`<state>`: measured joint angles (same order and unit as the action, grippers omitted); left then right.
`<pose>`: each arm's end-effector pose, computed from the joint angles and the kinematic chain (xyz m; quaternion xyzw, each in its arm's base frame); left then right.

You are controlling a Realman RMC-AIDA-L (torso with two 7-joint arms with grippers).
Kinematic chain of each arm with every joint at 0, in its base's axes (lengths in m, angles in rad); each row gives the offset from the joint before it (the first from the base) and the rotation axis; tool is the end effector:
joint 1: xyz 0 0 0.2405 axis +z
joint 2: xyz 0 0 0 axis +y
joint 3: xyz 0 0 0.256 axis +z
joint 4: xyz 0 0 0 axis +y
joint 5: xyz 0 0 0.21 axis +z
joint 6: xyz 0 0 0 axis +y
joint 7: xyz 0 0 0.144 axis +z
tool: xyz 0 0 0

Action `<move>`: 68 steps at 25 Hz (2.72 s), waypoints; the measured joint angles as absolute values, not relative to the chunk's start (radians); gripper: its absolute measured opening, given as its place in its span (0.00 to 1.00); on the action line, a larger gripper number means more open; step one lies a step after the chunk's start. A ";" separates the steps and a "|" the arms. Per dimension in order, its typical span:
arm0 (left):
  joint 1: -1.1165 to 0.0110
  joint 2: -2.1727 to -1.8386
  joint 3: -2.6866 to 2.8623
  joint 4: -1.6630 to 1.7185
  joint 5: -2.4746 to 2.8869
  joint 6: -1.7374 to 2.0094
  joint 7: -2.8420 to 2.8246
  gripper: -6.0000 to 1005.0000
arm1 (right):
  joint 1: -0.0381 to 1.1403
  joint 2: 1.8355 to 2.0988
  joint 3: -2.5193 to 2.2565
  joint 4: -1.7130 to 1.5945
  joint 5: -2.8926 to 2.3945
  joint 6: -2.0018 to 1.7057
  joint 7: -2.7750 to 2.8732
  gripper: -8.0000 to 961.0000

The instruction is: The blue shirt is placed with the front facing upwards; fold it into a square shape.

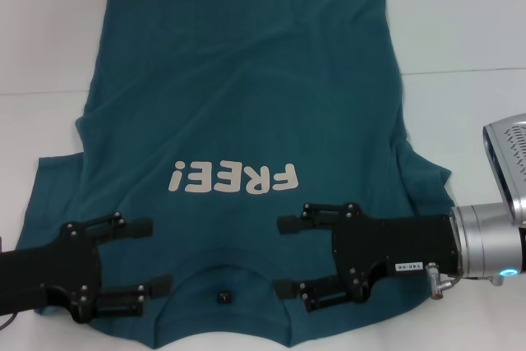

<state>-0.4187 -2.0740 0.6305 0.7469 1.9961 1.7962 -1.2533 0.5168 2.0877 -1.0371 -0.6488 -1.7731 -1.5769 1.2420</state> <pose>-0.2747 0.2858 0.0245 -0.9444 -0.1480 -0.2742 0.1053 0.2236 0.3119 -0.0369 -0.9601 0.0987 0.2579 0.0435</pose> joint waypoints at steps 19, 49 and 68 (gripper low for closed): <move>-0.409 -2.079 0.524 0.751 1.996 1.717 -1.349 0.88 | 0.519 2.088 -1.036 -0.646 -1.773 -1.568 1.253 0.95; -0.562 -2.035 0.498 0.665 2.401 1.011 -2.012 0.87 | 0.519 2.088 -1.035 -0.647 -1.776 -1.573 1.265 0.95; -0.586 -2.052 0.615 0.656 2.403 1.019 -2.003 0.58 | 0.525 2.086 -1.035 -0.649 -1.776 -1.557 1.268 0.95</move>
<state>-0.5865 -2.0517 0.6153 0.6556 2.4027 1.0186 -2.0029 0.5253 2.0861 -1.0354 -0.6490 -1.7762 -1.5567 1.2676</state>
